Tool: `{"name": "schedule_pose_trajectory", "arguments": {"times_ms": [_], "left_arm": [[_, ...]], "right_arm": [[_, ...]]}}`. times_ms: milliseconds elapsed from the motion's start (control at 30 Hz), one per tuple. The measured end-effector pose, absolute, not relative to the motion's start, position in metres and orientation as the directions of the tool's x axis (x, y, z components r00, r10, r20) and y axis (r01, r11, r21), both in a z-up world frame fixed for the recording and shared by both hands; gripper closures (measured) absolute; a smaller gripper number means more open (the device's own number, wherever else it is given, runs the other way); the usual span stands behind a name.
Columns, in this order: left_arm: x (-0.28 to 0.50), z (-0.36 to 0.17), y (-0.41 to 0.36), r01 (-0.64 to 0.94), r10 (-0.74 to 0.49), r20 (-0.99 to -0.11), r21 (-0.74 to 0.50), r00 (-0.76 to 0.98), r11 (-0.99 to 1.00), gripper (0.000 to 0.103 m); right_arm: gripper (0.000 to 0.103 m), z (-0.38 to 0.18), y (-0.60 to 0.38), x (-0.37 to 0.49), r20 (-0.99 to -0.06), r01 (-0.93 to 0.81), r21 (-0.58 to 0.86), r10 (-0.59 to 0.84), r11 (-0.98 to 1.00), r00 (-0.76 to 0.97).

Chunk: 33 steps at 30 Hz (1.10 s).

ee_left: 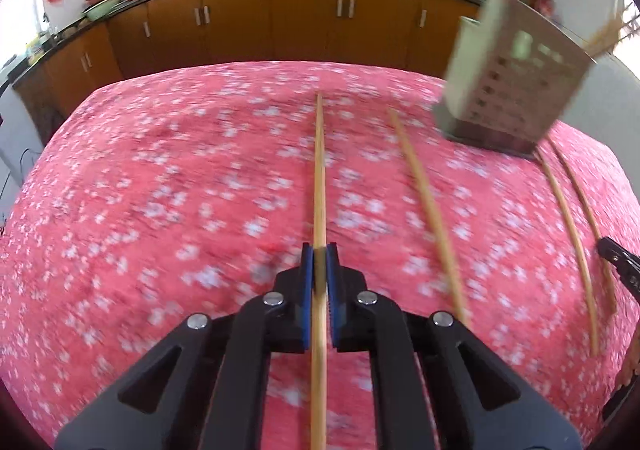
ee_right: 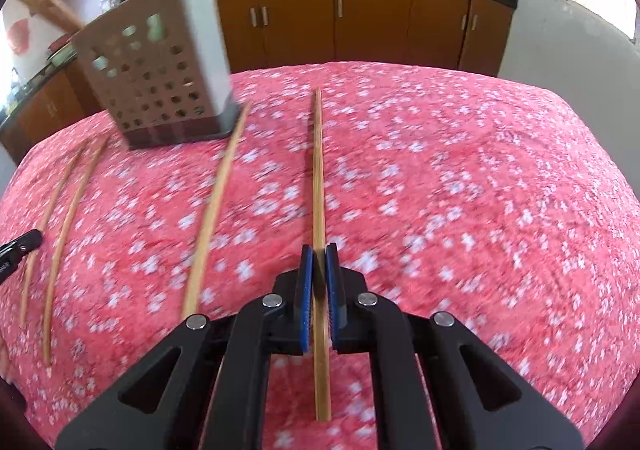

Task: Organize utensils

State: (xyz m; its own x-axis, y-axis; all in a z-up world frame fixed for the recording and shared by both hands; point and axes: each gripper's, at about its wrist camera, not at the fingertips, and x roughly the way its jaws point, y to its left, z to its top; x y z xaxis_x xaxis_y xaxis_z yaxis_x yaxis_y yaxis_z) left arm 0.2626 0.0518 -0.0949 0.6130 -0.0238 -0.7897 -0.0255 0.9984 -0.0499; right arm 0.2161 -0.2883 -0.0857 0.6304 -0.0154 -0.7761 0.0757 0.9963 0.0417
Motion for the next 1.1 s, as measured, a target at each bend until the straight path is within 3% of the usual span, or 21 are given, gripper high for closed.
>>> {"name": "schedule_pose_trajectory", "arguments": {"times_ms": [1100], "left_arm": [[0.2618, -0.098, 0.0625, -0.039, -0.054, -0.771, -0.101, 0.634, 0.994, 0.091]], "right_arm": [[0.094, -0.087, -0.2925, 0.2165, -0.764, 0.087, 0.058, -0.012, 0.995, 0.645]]}}
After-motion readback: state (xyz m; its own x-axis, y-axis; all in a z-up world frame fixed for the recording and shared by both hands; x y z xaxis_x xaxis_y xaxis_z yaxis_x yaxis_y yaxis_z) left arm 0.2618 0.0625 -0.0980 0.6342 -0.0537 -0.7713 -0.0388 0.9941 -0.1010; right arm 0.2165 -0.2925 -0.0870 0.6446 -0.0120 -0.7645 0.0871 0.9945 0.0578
